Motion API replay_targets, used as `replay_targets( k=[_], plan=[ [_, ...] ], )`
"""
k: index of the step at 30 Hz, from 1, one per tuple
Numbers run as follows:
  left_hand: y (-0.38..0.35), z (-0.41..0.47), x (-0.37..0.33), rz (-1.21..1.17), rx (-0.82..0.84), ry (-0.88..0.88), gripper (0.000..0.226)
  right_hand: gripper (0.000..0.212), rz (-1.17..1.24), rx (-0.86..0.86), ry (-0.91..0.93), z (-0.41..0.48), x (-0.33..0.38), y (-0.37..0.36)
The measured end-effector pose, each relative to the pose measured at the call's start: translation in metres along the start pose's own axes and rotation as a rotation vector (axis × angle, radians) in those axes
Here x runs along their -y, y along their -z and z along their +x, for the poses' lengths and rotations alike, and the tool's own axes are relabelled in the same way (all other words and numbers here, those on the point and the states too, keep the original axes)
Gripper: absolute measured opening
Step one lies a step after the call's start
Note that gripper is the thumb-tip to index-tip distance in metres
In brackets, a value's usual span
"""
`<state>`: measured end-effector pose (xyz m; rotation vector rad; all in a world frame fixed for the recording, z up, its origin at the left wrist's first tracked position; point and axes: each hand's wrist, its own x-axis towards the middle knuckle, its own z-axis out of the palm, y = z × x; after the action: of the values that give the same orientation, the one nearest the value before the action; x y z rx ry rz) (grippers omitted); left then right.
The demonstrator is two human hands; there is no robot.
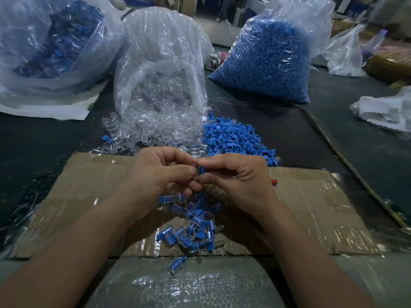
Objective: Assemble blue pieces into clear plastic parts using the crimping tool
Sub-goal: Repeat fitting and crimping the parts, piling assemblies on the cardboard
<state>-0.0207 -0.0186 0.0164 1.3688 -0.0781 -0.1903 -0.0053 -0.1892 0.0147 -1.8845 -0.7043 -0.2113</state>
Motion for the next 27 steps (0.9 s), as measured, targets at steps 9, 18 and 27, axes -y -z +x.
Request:
replay_targets(
  k=[9, 18, 27],
  plan=[
    [-0.002, 0.0, 0.002, 0.077, -0.034, -0.007, 0.013, 0.028, -0.065, 0.008, 0.088, 0.0, -0.001, -0.001],
    [0.001, 0.001, 0.001, 0.044, -0.073, -0.016, 0.014, 0.029, -0.237, 0.07, -0.136, 0.001, 0.003, 0.015],
    [0.009, 0.005, 0.003, 0.015, -0.106, -0.038, 0.013, 0.035, -0.492, 0.391, -0.597, 0.0, 0.002, 0.059]
  ],
)
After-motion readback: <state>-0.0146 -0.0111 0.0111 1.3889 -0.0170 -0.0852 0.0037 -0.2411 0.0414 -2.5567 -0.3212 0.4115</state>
